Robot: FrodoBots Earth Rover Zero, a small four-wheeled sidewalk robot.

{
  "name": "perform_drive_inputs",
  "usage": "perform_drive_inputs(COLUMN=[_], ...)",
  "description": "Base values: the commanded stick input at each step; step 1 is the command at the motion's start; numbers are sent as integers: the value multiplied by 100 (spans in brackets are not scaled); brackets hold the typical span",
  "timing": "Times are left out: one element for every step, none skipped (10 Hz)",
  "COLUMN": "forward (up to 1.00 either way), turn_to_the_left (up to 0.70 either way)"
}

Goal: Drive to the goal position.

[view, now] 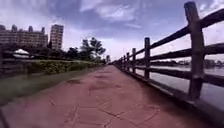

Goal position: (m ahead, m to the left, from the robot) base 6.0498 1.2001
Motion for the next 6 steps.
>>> perform_drive_inputs(forward=[100,100,100,100,100,100], turn_to_the_left=[0,0,0,0,0,0])
